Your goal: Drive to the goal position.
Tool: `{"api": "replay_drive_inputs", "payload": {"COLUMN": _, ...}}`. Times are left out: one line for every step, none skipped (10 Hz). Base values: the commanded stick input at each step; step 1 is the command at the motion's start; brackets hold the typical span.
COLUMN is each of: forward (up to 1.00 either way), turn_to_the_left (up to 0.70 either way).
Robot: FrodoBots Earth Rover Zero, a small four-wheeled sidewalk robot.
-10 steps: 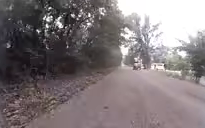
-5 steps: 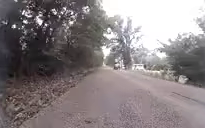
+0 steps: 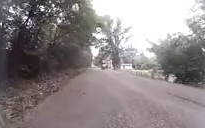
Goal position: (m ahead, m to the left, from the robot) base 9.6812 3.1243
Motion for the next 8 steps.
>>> {"api": "replay_drive_inputs", "payload": {"forward": 0.7, "turn_to_the_left": 0.0}}
{"api": "replay_drive_inputs", "payload": {"forward": 0.7, "turn_to_the_left": 0.0}}
{"api": "replay_drive_inputs", "payload": {"forward": 0.7, "turn_to_the_left": 0.0}}
{"api": "replay_drive_inputs", "payload": {"forward": 0.7, "turn_to_the_left": 0.0}}
{"api": "replay_drive_inputs", "payload": {"forward": 0.7, "turn_to_the_left": 0.0}}
{"api": "replay_drive_inputs", "payload": {"forward": 0.7, "turn_to_the_left": 0.0}}
{"api": "replay_drive_inputs", "payload": {"forward": 0.7, "turn_to_the_left": 0.0}}
{"api": "replay_drive_inputs", "payload": {"forward": 0.7, "turn_to_the_left": 0.0}}
